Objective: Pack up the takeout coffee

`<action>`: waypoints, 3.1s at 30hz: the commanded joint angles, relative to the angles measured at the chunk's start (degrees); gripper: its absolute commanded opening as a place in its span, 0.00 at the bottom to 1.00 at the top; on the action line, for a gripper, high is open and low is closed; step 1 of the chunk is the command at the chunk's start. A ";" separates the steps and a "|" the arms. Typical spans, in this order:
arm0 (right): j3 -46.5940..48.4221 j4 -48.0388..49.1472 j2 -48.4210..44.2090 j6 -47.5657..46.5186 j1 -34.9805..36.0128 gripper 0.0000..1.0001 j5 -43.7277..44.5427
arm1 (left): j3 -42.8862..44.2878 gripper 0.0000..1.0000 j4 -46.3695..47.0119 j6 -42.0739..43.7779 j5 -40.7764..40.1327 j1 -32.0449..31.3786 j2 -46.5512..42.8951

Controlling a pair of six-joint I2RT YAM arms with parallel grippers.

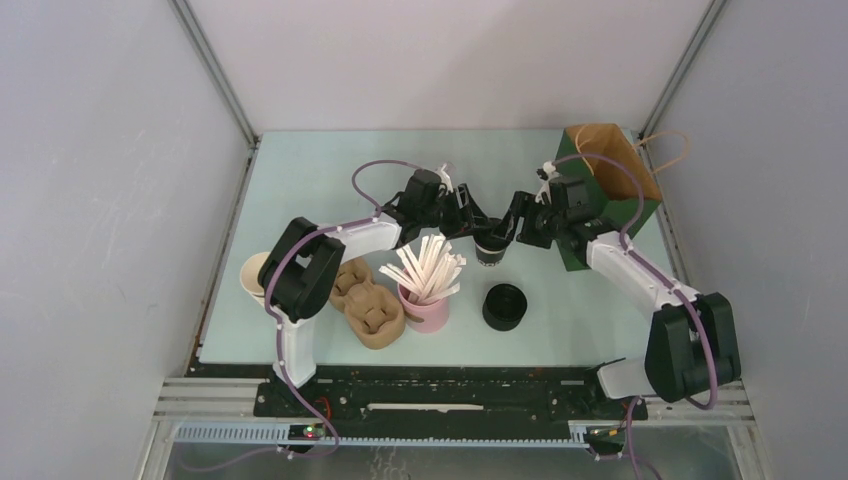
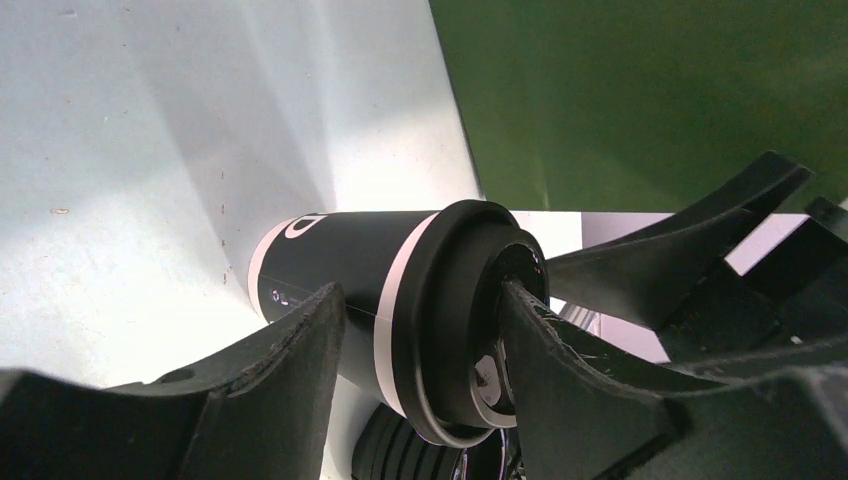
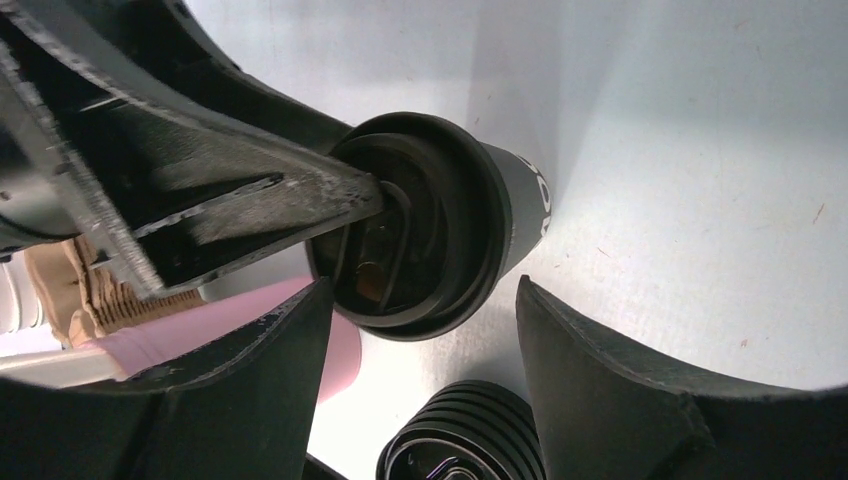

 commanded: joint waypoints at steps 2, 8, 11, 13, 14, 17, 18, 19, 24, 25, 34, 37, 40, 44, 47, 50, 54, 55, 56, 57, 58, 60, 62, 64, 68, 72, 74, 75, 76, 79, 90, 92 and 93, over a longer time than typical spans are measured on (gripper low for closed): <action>1.88 -0.67 2.26 4.91 -0.43 0.74 1.35 | 0.75 0.63 -1.76 1.71 -0.43 -0.40 -2.22; 1.92 2.98 5.41 3.91 -0.64 0.67 -1.11 | -0.91 0.62 -1.10 1.39 -0.67 -0.36 -3.39; 1.92 4.20 6.30 3.54 -1.27 0.63 -2.10 | -1.78 0.62 -1.02 1.47 -0.99 -0.38 -4.17; 1.92 4.87 6.49 3.18 -1.45 0.60 -2.17 | -2.24 0.62 -1.02 1.72 -0.98 -0.38 -4.60; 1.99 5.25 6.60 3.02 -1.40 0.58 -2.06 | -2.30 0.62 -1.08 1.80 -0.87 -0.37 -4.73; 1.92 5.81 6.59 2.45 -0.87 0.55 -1.27 | -2.75 0.61 -1.29 2.13 -0.98 -0.38 -5.33; 1.94 5.88 6.62 2.20 -0.53 0.55 -0.61 | -2.90 0.61 -1.35 2.22 -1.12 -0.38 -5.61; 2.00 6.04 6.67 1.98 -0.21 0.54 -0.03 | -3.05 0.61 -1.47 2.37 -1.24 -0.38 -5.79; 2.01 6.38 7.14 1.00 1.09 0.54 3.74 | -3.95 0.60 -1.46 2.27 -0.85 -0.38 -6.75; 2.19 6.07 7.26 0.49 1.49 0.54 5.09 | -4.35 0.59 -1.46 2.27 -0.98 -0.38 -7.17; 6.39 1.46 9.36 -5.05 6.86 0.59 16.99 | -4.45 0.59 -0.32 1.06 -0.13 -1.26 -6.46; 7.55 0.85 10.05 -6.92 7.23 0.59 17.25 | -4.54 0.59 0.51 0.19 0.28 -1.56 -5.93; 7.66 1.11 10.74 -7.48 5.78 0.59 15.09 | -4.60 0.59 1.31 -0.19 0.59 -1.91 -5.76; 7.59 0.25 11.13 -7.67 4.18 0.57 11.98 | -4.39 0.65 0.61 0.75 0.63 -1.71 -6.98; 6.87 -0.03 10.30 -7.94 4.23 0.57 11.57 | -4.11 0.72 -0.99 2.21 0.67 -0.35 -8.50; 5.84 -0.30 9.11 -7.41 4.23 0.57 11.85 | -4.11 0.79 -1.49 2.55 1.23 2.13 -9.18; 4.42 0.47 8.40 -6.45 4.06 0.57 11.19 | -2.66 0.83 -1.71 2.44 2.66 3.88 -8.44; 4.34 0.67 8.76 -6.41 4.05 0.57 10.97 | -2.09 0.83 -1.72 2.36 2.68 3.97 -8.19; 4.33 0.83 9.15 -6.41 4.01 0.57 10.81 | -1.48 0.83 -1.72 2.35 2.69 4.01 -7.67; 4.38 1.09 9.63 -6.40 3.97 0.57 10.71 | -0.60 0.83 -1.97 2.35 2.69 4.01 -7.03; 4.32 1.21 10.00 -6.30 3.89 0.57 10.56 | 0.39 0.82 -2.31 2.42 2.75 4.02 -6.17; 4.34 1.70 10.66 -6.32 3.79 0.57 9.98 | 2.23 0.78 -3.09 2.61 2.84 4.02 -4.33; 4.36 2.02 11.22 -6.39 3.87 0.57 9.43 | 3.59 0.72 -3.43 2.62 3.19 3.97 -2.48; 4.38 2.26 11.62 -6.56 3.95 0.55 8.86 | 4.28 0.67 -3.56 2.62 3.21 3.89 -1.29; 4.38 3.18 12.60 -6.72 4.05 0.54 6.09 | 5.28 0.66 -3.48 2.83 5.15 3.26 -0.23; 4.38 4.94 13.65 -6.04 4.05 0.54 2.69 | 2.68 0.68 -1.54 1.24 6.15 3.18 -1.67; 4.38 6.01 14.26 -5.72 4.35 0.54 1.52 | 0.16 0.65 -1.33 1.44 4.86 3.14 -4.02; 4.33 6.63 14.61 -5.71 4.63 0.54 1.26 | -1.31 0.65 -1.36 1.68 3.89 3.14 -5.35; 4.38 7.28 15.04 -5.78 5.04 0.54 1.07 | -3.27 0.64 -1.38 1.81 3.20 3.14 -6.65; 4.63 9.12 16.39 -5.60 5.70 0.54 -0.01 | -7.43 0.62 -0.38 1.41 2.11 3.14 -9.70; 9.07 9.06 20.61 -6.59 6.70 0.55 -2.19 | -10.61 0.62 1.28 0.54 2.95 2.97 -12.33; 10.38 7.61 21.44 -6.39 6.06 0.55 -1.90 | -8.90 0.65 0.68 0.80 3.14 2.96 -11.97; 10.92 6.59 21.76 -6.47 5.97 0.55 -1.13 | -8.04 0.67 -0.05 1.23 2.91 3.01 -11.83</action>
